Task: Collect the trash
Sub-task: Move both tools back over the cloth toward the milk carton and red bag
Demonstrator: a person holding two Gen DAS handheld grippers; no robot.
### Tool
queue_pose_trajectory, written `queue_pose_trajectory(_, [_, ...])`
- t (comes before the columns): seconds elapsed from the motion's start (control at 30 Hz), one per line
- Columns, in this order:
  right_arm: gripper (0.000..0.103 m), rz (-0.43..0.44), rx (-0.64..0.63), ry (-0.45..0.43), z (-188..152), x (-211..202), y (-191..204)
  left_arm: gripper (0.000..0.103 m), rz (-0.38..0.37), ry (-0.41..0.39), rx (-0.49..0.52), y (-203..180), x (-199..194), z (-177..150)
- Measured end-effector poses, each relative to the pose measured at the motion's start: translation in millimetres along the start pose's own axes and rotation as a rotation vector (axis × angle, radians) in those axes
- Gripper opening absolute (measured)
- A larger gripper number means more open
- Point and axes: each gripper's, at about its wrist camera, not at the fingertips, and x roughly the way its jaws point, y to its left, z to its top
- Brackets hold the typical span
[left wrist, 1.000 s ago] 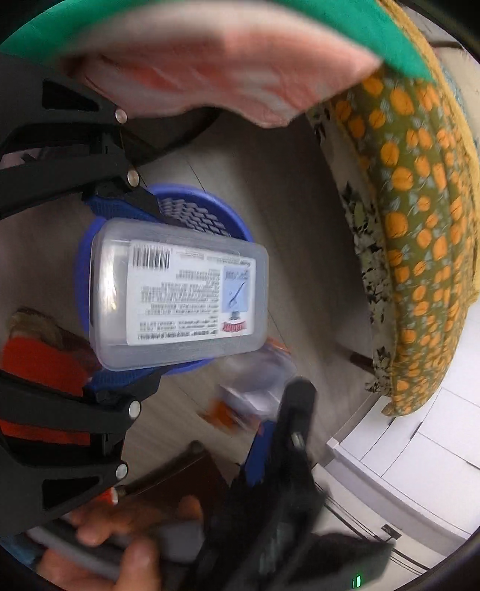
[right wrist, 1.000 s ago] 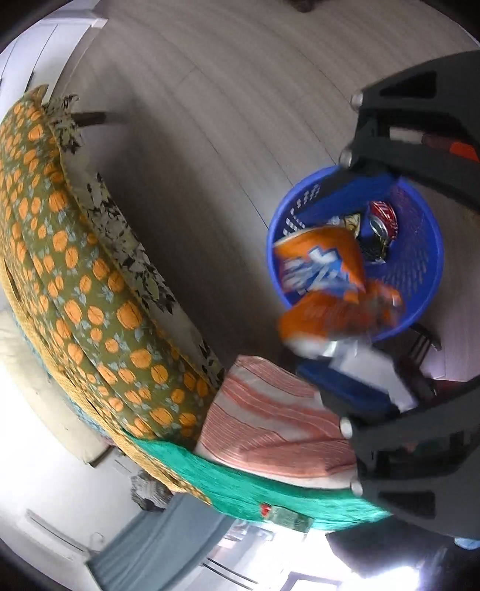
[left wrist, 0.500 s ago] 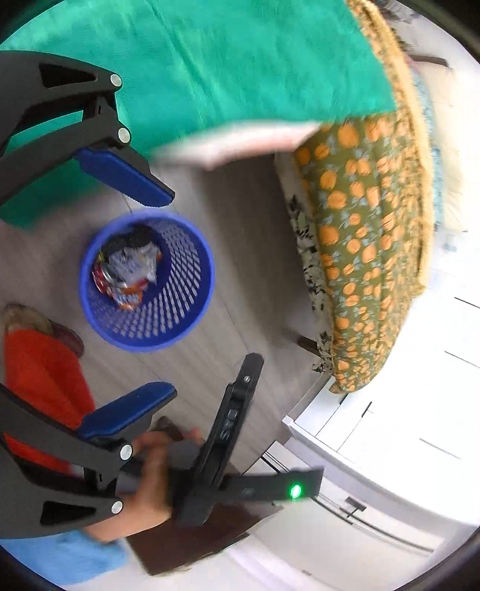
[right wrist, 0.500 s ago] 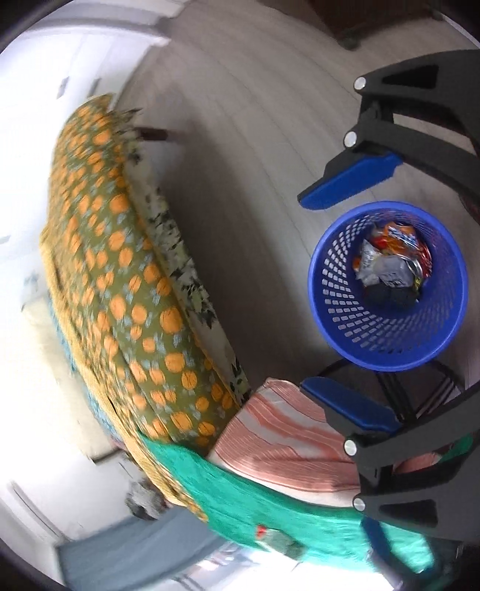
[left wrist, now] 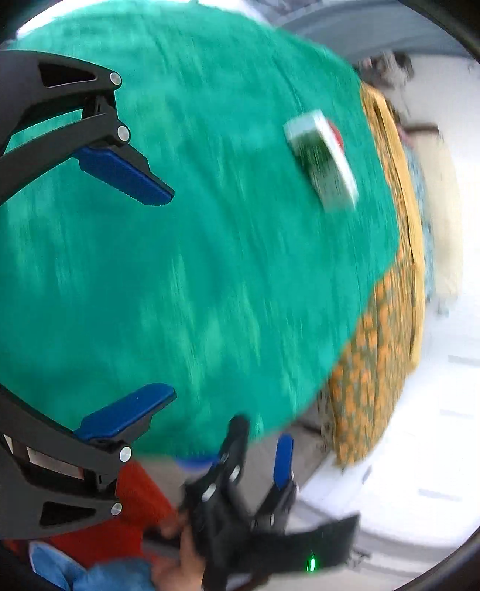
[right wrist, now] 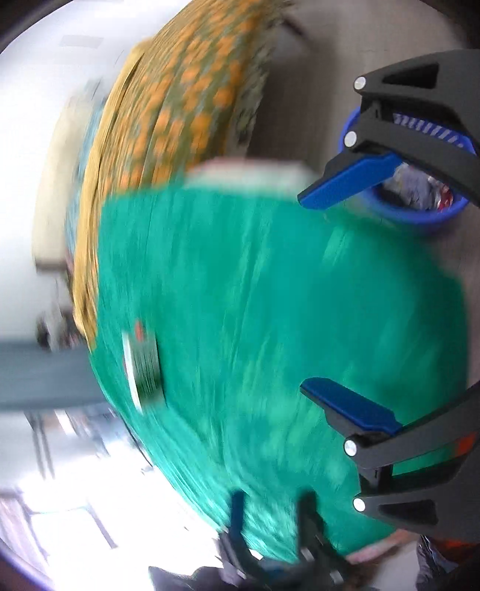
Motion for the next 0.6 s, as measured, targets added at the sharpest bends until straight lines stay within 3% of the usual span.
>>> queue_pose_trajectory(0.2, [0.090,0.085,-0.151,0.087,38,66,67,0.096,0.057,-0.042,-0.035,73,-5,16])
queue_pose_trajectory(0.47, [0.092,0.112,-0.132,0.123,45,88,75,0.096,0.066,-0.057,0.108,111,33,81])
queue_pose_trajectory(0.6, [0.092,0.104,-0.131,0.120,45,89,79,0.096,0.134,-0.028,0.160,125,67,119])
